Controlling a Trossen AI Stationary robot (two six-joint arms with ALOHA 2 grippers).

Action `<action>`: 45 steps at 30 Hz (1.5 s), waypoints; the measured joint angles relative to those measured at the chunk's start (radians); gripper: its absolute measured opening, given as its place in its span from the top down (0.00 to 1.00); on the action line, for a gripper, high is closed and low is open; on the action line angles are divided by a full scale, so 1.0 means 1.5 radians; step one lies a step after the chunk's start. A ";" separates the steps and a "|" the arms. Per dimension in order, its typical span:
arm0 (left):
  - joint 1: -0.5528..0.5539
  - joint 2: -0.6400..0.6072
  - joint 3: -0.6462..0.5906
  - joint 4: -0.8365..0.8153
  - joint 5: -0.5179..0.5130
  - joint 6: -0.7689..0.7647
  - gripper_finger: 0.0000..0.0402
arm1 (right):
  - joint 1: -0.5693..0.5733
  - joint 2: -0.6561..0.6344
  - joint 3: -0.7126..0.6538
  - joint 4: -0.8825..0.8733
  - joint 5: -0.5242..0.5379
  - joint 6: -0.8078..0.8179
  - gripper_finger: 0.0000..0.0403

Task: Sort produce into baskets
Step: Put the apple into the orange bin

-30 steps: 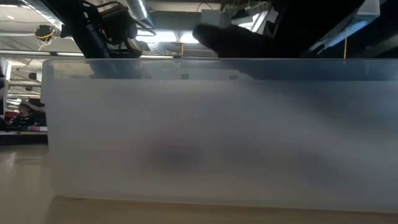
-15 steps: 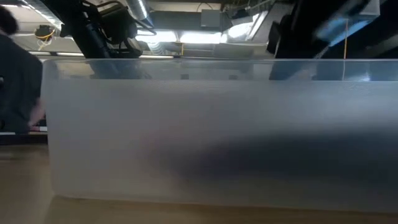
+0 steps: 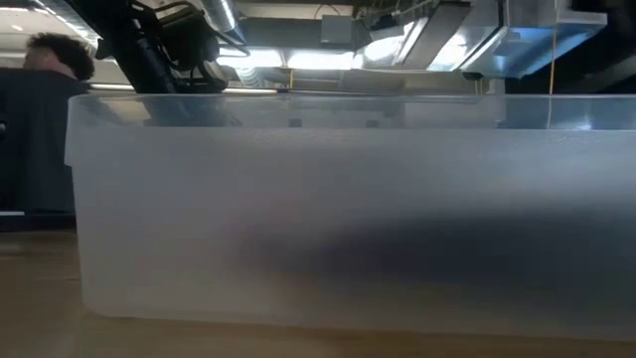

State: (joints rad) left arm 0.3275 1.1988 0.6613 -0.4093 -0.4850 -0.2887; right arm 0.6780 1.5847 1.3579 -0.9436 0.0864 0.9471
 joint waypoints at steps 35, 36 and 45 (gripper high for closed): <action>0.000 0.000 0.000 -0.005 0.000 0.000 0.23 | 0.210 0.002 -0.004 -0.165 -0.194 0.378 0.06; 0.000 0.000 0.000 -0.005 0.000 0.000 0.23 | 0.208 0.002 -0.004 -0.147 -0.181 0.380 0.07; 0.000 0.000 0.000 -0.017 0.001 0.000 0.23 | 0.217 0.022 -0.004 -0.158 -0.202 0.394 0.14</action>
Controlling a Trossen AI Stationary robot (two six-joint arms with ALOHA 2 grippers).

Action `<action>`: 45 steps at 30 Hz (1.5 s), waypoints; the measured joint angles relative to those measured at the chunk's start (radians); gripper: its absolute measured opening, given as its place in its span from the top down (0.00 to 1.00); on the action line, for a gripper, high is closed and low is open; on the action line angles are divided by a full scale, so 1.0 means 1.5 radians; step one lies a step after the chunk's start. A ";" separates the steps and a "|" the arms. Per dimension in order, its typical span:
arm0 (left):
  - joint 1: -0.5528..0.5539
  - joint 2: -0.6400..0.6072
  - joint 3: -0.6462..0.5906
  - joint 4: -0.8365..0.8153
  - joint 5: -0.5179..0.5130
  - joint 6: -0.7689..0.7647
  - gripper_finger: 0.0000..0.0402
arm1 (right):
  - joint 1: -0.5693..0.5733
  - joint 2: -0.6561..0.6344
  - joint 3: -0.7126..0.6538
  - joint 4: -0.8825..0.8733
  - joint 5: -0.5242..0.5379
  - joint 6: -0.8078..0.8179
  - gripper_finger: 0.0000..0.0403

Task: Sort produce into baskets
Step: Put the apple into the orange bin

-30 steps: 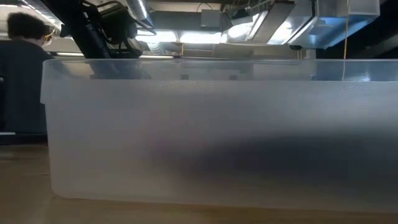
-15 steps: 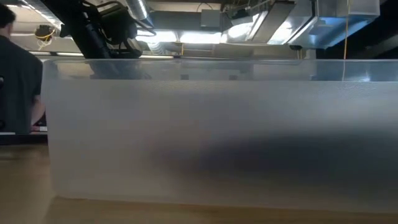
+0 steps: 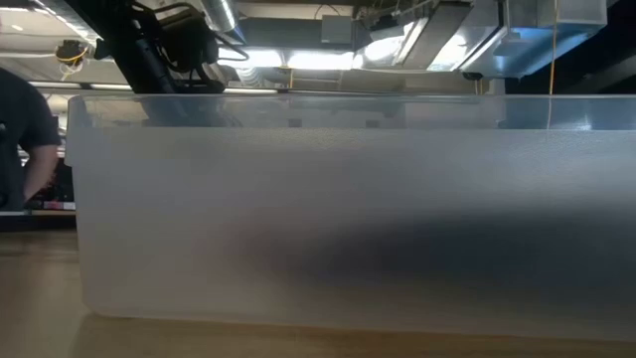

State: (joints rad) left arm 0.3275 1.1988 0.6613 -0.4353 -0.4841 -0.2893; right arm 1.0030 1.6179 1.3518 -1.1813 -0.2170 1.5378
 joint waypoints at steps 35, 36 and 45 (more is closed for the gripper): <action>0.000 0.000 0.000 0.003 0.001 0.001 0.23 | 0.112 0.100 -0.067 0.044 -0.079 -0.058 0.27; 0.000 0.000 0.000 0.003 0.001 0.001 0.23 | 0.112 0.100 -0.067 0.044 -0.077 -0.059 0.27; 0.000 0.000 0.000 0.003 0.001 0.004 0.23 | 0.112 0.102 -0.069 0.022 -0.065 -0.053 0.33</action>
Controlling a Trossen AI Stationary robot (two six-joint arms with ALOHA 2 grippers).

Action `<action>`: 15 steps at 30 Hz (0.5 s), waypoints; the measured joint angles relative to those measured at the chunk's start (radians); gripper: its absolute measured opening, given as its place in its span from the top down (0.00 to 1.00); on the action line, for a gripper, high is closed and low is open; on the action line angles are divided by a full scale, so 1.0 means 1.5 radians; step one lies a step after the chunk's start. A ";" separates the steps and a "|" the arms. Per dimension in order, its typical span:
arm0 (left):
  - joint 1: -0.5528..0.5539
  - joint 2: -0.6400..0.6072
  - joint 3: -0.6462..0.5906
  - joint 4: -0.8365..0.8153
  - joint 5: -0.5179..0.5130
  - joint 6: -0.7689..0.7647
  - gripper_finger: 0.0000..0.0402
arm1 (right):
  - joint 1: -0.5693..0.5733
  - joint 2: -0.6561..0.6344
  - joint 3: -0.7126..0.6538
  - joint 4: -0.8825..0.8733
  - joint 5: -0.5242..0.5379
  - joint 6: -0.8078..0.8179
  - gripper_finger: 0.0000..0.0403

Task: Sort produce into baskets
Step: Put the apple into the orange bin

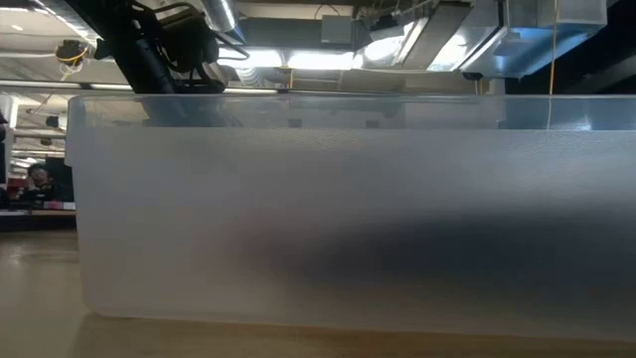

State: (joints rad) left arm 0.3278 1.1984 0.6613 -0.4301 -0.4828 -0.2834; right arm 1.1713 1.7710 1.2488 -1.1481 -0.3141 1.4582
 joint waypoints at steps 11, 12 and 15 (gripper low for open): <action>0.000 0.000 0.000 0.000 0.000 0.002 0.23 | -0.001 -0.001 0.014 -0.023 0.025 0.018 0.62; 0.000 0.000 0.000 0.000 0.000 0.002 0.23 | -0.001 0.000 0.020 -0.035 0.033 0.018 0.63; 0.000 0.000 0.000 0.000 0.000 0.002 0.23 | -0.006 0.002 0.040 -0.067 0.058 0.018 0.63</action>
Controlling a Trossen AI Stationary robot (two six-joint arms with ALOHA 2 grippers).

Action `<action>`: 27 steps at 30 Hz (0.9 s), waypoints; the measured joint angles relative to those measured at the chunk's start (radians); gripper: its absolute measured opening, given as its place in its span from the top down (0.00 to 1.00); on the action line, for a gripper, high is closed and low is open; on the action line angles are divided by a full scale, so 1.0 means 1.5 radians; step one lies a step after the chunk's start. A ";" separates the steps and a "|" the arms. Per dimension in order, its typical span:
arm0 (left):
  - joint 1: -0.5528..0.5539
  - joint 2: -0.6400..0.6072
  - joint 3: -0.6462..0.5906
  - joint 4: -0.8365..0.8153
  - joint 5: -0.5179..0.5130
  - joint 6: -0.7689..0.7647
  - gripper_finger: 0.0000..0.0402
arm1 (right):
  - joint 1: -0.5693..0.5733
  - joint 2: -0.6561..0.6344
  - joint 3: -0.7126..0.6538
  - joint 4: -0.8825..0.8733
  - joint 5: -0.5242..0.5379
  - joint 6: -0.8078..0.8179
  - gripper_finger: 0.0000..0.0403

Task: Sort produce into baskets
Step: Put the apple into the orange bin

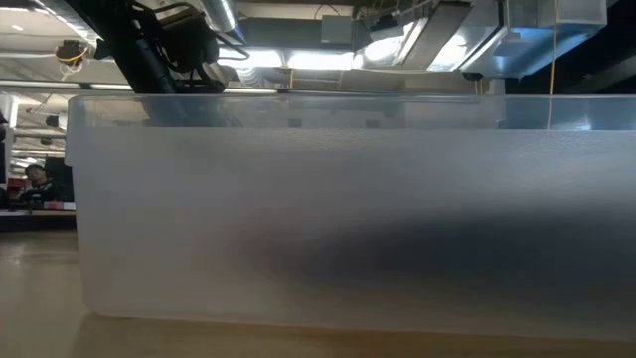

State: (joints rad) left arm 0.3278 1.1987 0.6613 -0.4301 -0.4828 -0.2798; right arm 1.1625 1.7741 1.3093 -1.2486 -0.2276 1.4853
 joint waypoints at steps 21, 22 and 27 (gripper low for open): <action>0.000 0.000 0.000 -0.002 0.000 0.002 0.23 | -0.142 -0.028 0.069 -0.145 0.147 -0.053 0.62; 0.000 0.000 0.000 -0.002 0.000 0.002 0.23 | -0.154 -0.028 0.069 -0.146 0.158 -0.055 0.61; 0.000 0.000 0.000 -0.004 0.000 0.002 0.23 | -0.217 -0.028 0.044 -0.120 0.198 -0.087 0.44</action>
State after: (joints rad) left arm 0.3275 1.1984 0.6613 -0.4360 -0.4828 -0.2767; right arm 0.8367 1.7321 1.3750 -1.4290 0.0692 1.3546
